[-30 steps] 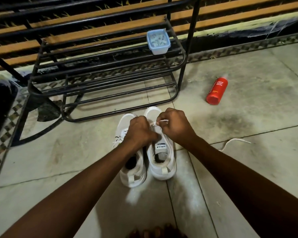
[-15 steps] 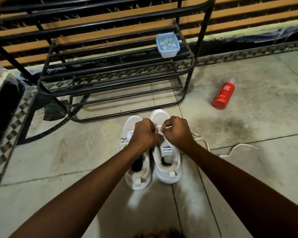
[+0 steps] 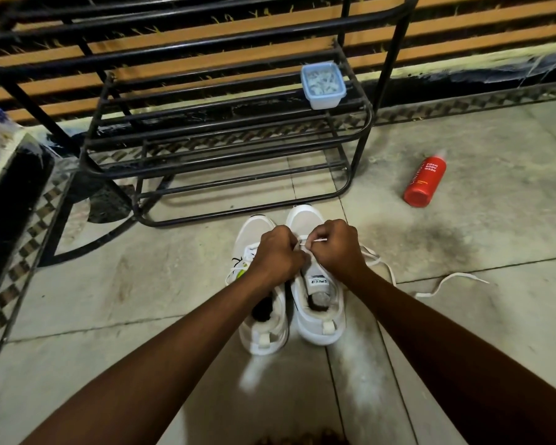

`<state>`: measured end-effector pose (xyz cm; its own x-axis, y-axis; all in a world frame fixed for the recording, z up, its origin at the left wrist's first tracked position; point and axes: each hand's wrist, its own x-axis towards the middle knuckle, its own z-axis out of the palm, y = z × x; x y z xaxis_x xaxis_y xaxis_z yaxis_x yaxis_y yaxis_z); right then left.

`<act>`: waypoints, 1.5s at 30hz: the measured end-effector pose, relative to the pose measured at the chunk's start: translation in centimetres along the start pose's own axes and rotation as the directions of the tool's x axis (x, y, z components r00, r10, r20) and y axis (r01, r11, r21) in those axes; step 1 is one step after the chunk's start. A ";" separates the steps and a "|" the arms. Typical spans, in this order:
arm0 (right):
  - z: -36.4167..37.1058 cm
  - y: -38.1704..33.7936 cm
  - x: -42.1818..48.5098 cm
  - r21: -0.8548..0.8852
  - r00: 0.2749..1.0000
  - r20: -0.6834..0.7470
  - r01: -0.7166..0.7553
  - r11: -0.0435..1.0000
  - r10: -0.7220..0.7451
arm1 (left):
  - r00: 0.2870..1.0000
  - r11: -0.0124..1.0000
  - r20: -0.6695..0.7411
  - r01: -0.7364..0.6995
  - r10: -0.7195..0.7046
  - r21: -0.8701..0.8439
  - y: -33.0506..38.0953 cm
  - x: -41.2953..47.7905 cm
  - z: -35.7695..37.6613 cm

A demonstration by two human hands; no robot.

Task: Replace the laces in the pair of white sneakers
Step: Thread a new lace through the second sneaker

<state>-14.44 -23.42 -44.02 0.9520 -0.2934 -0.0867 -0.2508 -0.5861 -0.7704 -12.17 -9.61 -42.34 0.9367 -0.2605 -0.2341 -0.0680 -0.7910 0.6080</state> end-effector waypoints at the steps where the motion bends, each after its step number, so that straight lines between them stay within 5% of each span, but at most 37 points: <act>1: 0.1 -0.1 0.0 -0.006 1.000 0.000 -0.012 1.000 0.012 | 1.000 1.000 -0.002 0.005 -0.005 -0.005 0.0 0.1 0.1; 12: 0.5 -0.4 0.0 0.013 0.992 -0.005 -0.127 0.992 0.127 | 0.999 0.999 0.044 0.030 -0.029 -0.013 -0.1 0.6 0.2; 25: 0.5 -0.9 0.1 -0.128 0.998 0.057 0.021 0.991 -0.014 | 0.992 0.994 0.086 0.098 -0.093 -0.055 0.2 0.7 0.1; 37: 0.4 0.3 0.7 -0.048 0.990 0.098 0.107 0.993 -0.102 | 0.986 0.989 0.107 0.136 -0.131 -0.050 0.2 1.2 0.1; 45: -1.5 0.7 2.2 -0.024 0.952 0.285 0.127 0.992 -0.115 | 0.979 0.980 0.119 0.177 -0.165 -0.096 0.5 0.9 -0.5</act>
<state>-12.78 -25.64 -43.78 0.9848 0.0033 -0.1736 -0.1319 -0.6363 -0.7601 -11.16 -10.01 -41.90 0.8872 -0.1908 -0.4200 0.1316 -0.7679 0.6269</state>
